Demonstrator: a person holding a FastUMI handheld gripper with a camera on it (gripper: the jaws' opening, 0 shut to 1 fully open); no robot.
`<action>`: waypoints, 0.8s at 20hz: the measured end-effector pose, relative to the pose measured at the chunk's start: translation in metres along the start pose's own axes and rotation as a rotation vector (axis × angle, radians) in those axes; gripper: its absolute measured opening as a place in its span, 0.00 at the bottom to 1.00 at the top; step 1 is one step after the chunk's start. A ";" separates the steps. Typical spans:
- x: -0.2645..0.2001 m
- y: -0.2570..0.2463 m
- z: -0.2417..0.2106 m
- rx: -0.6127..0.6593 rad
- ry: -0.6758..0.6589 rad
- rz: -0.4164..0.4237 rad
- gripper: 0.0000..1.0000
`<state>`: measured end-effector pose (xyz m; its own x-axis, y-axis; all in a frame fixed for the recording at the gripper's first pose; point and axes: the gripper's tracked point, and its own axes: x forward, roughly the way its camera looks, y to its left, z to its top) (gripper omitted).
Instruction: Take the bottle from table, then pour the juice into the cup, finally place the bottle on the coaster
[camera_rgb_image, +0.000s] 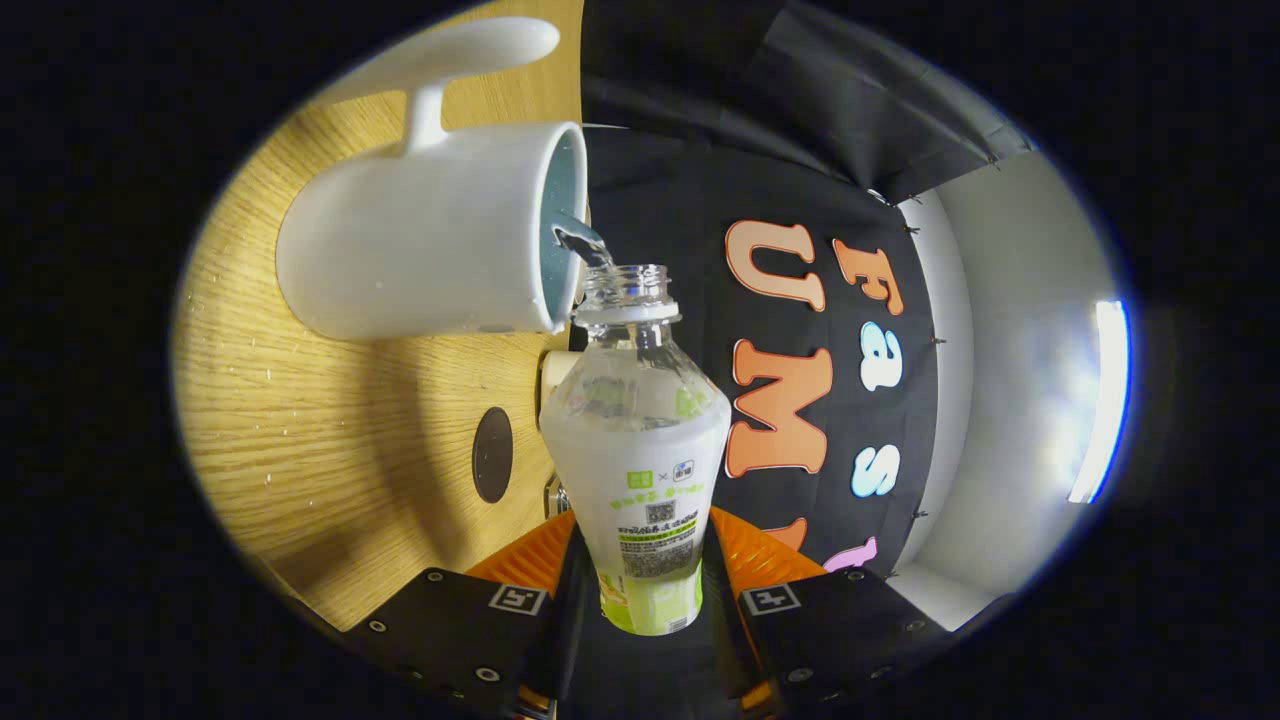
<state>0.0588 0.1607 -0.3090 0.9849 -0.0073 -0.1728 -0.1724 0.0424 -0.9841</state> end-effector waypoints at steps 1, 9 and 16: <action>0.000 0.000 -0.001 -0.006 -0.001 -0.003 0.56; 0.003 -0.001 -0.002 -0.039 -0.007 -0.012 0.56; 0.003 -0.005 -0.001 -0.065 -0.016 -0.029 0.56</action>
<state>0.0629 0.1597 -0.3047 0.9896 0.0079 -0.1438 -0.1436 -0.0221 -0.9894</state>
